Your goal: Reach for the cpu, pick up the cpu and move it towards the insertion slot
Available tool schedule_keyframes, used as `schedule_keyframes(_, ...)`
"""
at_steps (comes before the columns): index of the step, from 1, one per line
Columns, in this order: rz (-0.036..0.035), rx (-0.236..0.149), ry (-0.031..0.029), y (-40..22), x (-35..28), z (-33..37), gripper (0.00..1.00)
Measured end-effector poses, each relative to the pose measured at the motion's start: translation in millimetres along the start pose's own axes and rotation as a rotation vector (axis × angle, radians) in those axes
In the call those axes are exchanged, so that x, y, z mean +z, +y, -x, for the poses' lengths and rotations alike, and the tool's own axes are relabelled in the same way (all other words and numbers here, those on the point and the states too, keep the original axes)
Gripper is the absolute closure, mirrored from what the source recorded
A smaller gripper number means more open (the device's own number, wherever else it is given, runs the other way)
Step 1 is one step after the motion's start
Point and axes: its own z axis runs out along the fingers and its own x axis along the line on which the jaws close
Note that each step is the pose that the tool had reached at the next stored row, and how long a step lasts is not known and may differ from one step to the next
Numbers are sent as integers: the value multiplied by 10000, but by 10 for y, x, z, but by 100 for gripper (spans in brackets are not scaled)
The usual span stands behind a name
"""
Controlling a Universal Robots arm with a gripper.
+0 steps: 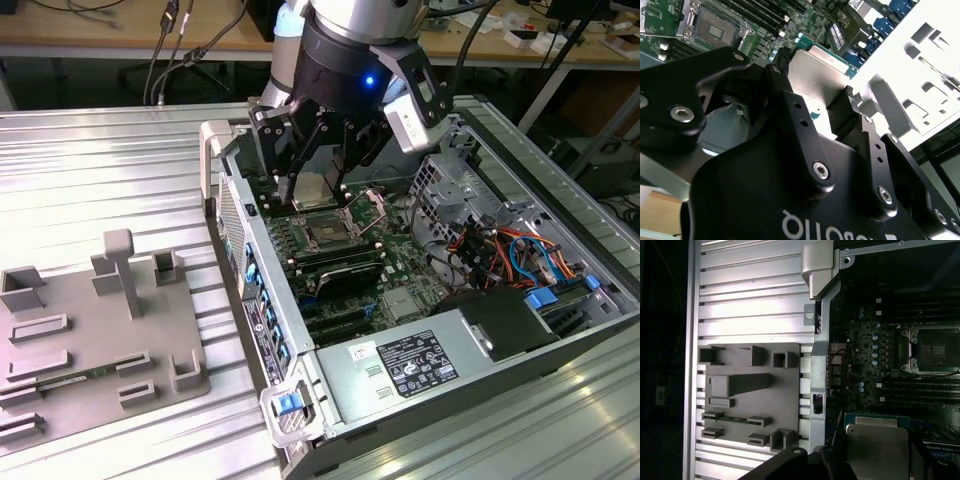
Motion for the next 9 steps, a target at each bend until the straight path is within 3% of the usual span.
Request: schedule_keyframes(9, -34, 1, 1, 4, 5, 132, 45)
